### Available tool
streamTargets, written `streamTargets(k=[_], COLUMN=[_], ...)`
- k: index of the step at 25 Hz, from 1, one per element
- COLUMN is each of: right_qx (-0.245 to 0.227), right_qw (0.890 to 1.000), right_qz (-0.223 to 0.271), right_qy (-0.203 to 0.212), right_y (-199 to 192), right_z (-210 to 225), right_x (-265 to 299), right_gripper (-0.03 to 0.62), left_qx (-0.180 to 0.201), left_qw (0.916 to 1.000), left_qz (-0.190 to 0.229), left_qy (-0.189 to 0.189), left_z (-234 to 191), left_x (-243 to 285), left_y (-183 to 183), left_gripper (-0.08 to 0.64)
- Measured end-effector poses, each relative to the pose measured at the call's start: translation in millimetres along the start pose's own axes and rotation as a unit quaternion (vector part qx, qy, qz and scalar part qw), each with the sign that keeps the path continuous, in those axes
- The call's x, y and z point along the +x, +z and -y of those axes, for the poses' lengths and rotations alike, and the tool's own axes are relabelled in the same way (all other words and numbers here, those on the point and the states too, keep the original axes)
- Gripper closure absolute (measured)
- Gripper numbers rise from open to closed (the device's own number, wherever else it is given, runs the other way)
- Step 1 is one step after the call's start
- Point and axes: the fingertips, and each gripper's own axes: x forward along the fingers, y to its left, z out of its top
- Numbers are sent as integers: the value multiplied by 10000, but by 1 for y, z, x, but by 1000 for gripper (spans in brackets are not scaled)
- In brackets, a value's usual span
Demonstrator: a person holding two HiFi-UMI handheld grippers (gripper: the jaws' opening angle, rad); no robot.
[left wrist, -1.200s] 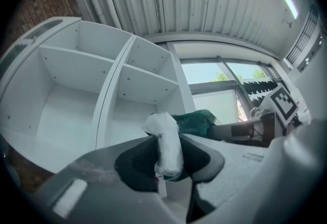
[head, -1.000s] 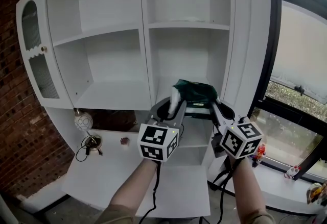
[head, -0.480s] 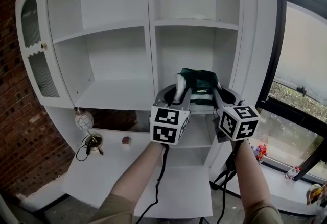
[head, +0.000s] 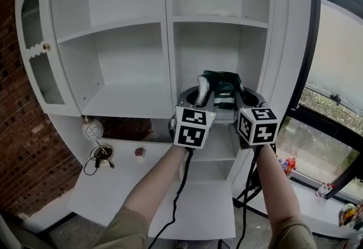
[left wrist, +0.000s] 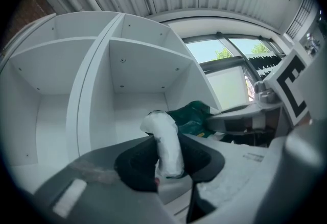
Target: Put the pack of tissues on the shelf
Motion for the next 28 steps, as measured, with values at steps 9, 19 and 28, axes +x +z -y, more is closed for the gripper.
streamTargets(k=[9,19,28], right_qx=[-352,-595,-711], right_qw=[9983,9937,9879], right_qz=[-415,-865,-1280], right_qy=[-207,-397,-506], right_y=[-18,-32,-44], right_z=[-3,3,3], right_x=[19,32,36], right_gripper=[583,580,578], left_qx=[15,181,397], left_qw=[9991,9959,9931], left_qz=[-427,-883,-1101], left_qy=[37,44,107], left_z=[-8,-6,-3], left_x=[12,24,30], left_y=[-17,-32,-38], left_gripper=[434,433,430])
